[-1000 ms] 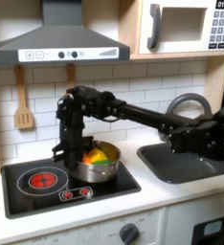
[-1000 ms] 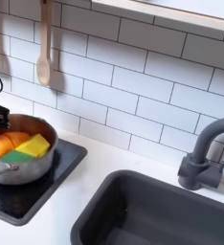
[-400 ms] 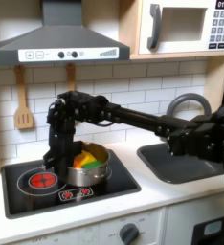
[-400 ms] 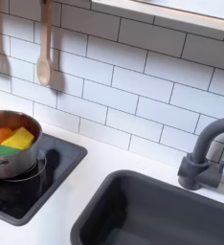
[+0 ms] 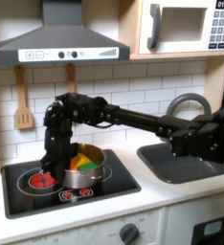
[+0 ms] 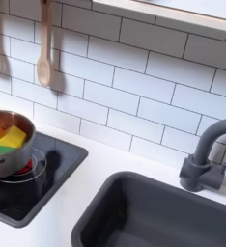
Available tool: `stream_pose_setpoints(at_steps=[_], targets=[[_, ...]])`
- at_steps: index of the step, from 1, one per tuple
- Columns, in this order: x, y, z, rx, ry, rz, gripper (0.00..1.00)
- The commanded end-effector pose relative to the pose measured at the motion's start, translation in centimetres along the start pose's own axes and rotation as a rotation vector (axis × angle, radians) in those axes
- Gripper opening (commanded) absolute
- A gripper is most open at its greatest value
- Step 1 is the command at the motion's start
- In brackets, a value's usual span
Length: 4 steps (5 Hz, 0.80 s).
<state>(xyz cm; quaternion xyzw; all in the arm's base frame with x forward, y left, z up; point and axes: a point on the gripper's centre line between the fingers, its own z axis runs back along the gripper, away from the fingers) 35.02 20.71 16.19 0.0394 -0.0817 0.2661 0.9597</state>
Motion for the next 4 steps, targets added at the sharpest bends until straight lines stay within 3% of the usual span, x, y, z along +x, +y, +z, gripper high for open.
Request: stream_pose_setpoints(at_steps=[1,4], targets=[[-0.2,0.3,1.0,0.004,-0.025,0.047,1.00],[-0.5,0.6,5.2,0.009,-0.124,0.069,1.00]])
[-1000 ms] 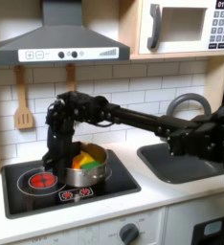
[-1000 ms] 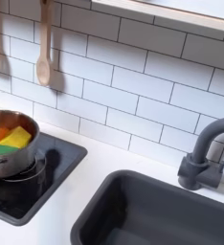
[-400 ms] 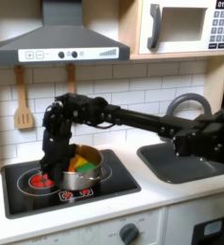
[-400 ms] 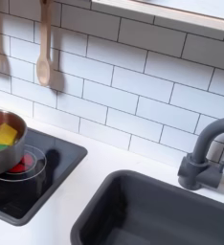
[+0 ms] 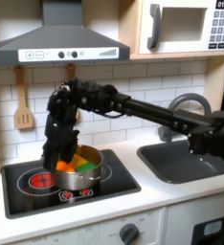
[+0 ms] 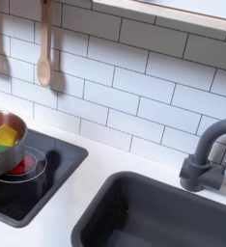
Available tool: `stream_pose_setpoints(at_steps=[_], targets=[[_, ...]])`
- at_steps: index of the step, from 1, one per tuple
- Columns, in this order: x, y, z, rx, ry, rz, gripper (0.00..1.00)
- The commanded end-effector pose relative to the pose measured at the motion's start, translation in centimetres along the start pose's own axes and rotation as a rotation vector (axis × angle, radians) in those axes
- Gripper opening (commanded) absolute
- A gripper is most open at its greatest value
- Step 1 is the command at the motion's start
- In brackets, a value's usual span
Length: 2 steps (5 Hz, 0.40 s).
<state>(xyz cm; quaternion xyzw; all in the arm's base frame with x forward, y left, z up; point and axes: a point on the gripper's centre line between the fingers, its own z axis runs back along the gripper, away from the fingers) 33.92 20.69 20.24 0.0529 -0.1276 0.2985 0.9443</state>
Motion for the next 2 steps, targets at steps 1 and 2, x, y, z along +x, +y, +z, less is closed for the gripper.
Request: stream_pose_setpoints(at_steps=[1,2], targets=[[0.11,0.07,1.40,0.001,-0.040,0.001,1.00],[0.12,0.09,1.47,0.002,-0.042,0.000,1.00]])
